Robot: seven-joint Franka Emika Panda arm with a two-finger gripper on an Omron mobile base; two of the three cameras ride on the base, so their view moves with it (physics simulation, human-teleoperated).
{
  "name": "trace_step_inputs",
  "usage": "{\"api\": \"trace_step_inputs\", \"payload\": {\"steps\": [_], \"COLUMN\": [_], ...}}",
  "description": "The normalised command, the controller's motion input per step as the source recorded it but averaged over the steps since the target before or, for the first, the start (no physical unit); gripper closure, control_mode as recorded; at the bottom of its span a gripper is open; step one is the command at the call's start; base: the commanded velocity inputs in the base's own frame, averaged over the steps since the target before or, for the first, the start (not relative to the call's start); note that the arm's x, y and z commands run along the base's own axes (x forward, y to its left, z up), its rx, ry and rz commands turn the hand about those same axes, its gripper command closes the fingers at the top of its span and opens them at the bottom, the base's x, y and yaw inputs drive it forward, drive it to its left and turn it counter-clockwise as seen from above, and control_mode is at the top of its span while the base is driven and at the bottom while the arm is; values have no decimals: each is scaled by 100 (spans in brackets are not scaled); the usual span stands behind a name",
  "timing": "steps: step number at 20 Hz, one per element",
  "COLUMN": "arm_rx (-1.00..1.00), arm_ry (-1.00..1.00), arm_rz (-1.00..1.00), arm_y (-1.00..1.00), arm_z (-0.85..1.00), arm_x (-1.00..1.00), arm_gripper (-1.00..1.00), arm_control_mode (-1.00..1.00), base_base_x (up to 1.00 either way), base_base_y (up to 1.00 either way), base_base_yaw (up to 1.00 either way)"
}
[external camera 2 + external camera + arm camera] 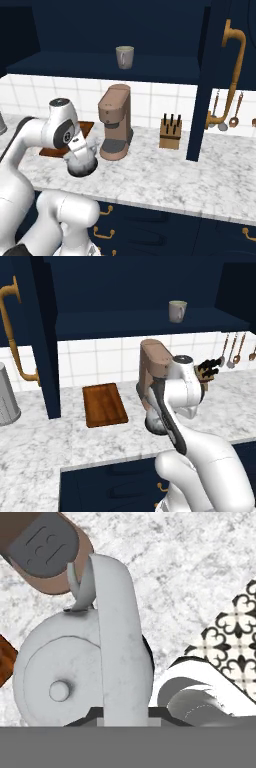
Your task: Pick the kettle from the counter and place it on the tray. Then pick the mug from the cabinet and place it on the tray. Then close the cabinet doors.
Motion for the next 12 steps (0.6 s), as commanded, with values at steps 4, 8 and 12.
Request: {"api": "trace_step_inputs", "payload": {"steps": [4, 8, 12], "arm_rx": [0, 0, 4], "arm_ry": [0, 0, 0], "arm_rz": [0, 0, 0], "arm_y": [98, 73, 51], "arm_z": [7, 10, 1], "arm_x": [41, 63, 83], "arm_gripper": [100, 100, 100], "arm_control_mode": [-100, -100, -100], "base_base_x": [0, 0, 0], "base_base_y": [0, 0, 0], "base_base_yaw": [0, 0, 0]}}
